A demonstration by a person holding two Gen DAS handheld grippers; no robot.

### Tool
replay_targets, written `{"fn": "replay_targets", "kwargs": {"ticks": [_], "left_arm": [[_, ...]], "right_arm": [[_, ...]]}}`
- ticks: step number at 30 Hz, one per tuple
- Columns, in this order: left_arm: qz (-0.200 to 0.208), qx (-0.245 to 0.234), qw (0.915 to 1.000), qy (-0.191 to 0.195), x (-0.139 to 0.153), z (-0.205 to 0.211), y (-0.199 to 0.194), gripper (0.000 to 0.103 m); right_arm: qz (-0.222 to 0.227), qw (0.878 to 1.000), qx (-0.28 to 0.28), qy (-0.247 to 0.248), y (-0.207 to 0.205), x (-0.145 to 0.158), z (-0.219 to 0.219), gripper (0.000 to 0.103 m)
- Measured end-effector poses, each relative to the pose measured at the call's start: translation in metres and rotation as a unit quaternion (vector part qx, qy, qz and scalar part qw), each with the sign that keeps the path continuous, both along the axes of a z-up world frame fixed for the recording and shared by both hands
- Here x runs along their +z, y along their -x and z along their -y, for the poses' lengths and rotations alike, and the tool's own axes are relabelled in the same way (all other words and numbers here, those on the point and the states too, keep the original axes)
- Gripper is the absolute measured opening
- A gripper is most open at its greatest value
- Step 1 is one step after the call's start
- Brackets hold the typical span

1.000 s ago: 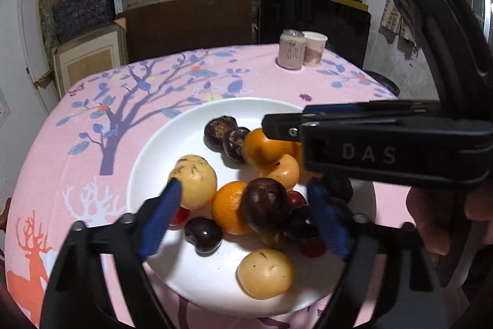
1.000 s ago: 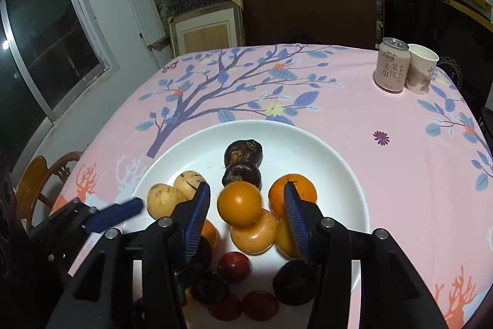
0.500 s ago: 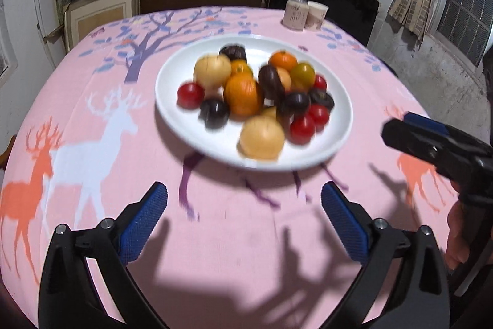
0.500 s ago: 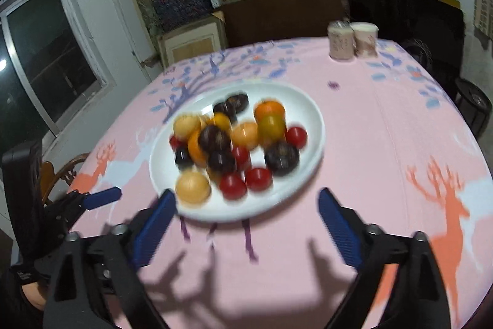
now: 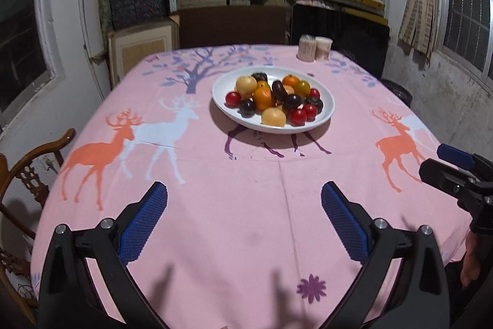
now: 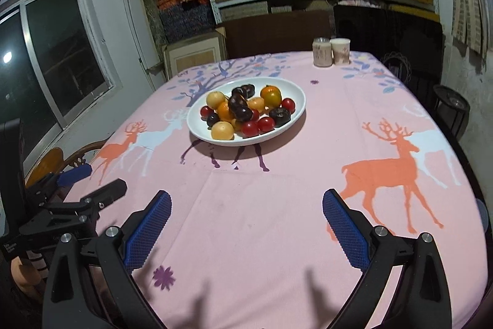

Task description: Organize fruits

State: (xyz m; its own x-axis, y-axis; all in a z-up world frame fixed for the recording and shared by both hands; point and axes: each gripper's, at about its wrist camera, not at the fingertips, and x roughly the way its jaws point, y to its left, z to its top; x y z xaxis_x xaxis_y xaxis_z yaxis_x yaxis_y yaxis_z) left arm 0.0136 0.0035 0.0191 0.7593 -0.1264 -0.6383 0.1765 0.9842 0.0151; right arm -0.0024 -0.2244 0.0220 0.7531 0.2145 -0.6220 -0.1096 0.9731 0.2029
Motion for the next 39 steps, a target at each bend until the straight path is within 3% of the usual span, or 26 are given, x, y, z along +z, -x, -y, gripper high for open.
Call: {"fn": "replay_targets", "kwargs": {"ticks": [12,24,31,39], "left_arm": [[0.047,0.012,0.9985,-0.026,0.034,-0.001,0.072,0.098],[0.061,0.042,0.9961,-0.049,0.04,-0.002,0.079,0.098],[0.069,0.031,0.9967,-0.028,0.043,-0.004,0.08,0.098],[0.03,0.035,0.9989,-0.003,0.036,-0.012,0.069,0.098]], "right_arm": [[0.037,0.999,-0.001,0.009,0.063,0.026,-0.003,0.099],[0.047,0.999,-0.002,0.007,0.076,0.031,-0.004,0.099],[0.042,0.999,-0.004,0.003,0.076,0.029,-0.002,0.099],[0.04,0.999,-0.004,0.002,0.076,0.028,-0.001,0.099]]}}
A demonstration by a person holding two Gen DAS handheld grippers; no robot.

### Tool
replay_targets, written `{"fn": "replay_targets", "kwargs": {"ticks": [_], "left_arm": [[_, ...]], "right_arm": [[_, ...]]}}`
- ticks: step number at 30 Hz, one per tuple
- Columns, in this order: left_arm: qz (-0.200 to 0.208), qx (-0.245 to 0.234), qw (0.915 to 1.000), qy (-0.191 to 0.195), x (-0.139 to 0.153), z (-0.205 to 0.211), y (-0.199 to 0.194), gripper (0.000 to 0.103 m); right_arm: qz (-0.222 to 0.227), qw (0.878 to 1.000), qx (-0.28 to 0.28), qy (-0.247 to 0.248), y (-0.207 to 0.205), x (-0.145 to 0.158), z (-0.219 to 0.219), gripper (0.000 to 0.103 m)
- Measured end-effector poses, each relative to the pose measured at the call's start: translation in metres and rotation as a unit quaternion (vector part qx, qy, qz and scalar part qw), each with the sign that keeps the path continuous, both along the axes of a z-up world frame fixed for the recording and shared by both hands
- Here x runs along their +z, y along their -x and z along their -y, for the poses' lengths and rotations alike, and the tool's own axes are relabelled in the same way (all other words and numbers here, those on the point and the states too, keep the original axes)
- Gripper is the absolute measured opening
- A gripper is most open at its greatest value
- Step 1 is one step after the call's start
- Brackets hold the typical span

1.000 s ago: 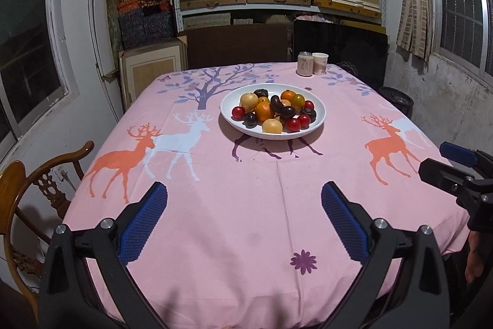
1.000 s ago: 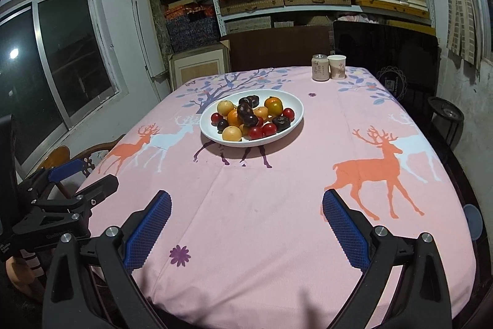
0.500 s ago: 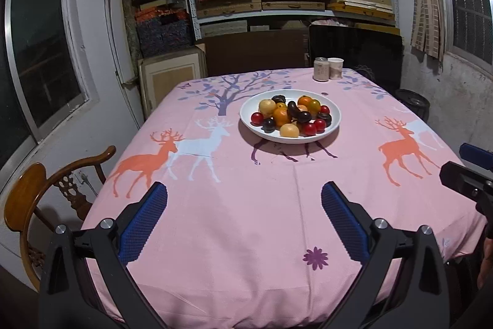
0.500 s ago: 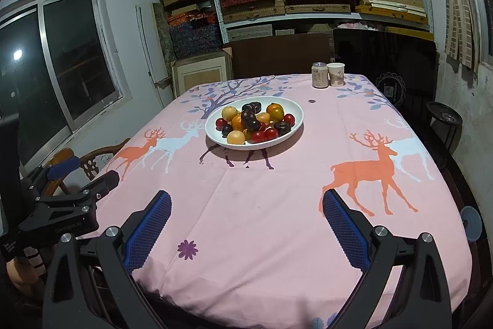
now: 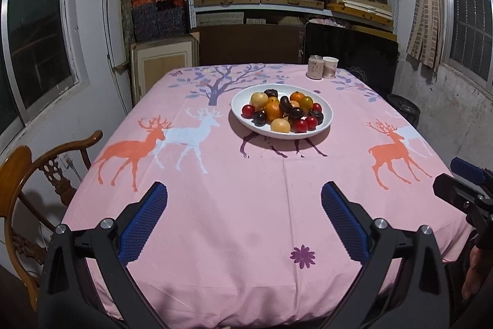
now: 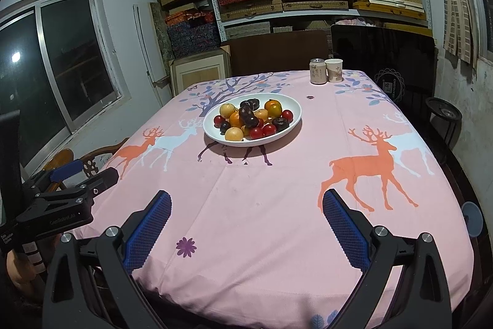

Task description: Organize fruits

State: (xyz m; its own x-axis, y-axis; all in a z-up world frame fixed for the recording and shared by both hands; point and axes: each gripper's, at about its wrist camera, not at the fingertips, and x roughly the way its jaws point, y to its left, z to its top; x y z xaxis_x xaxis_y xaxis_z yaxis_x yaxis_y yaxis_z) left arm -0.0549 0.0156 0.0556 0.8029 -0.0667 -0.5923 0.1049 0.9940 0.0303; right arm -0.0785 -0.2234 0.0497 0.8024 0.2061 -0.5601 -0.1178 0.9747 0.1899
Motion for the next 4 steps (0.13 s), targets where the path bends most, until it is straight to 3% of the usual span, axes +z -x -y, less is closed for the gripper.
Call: {"fn": "replay_targets", "kwargs": {"ticks": [4], "left_arm": [[0.003,-0.001,0.9999,-0.012,-0.0015,0.0033,0.0005,0.098]], "right_arm": [[-0.003,1.0,0.002,0.0,0.0007,-0.0029,-0.0005,0.099]]}}
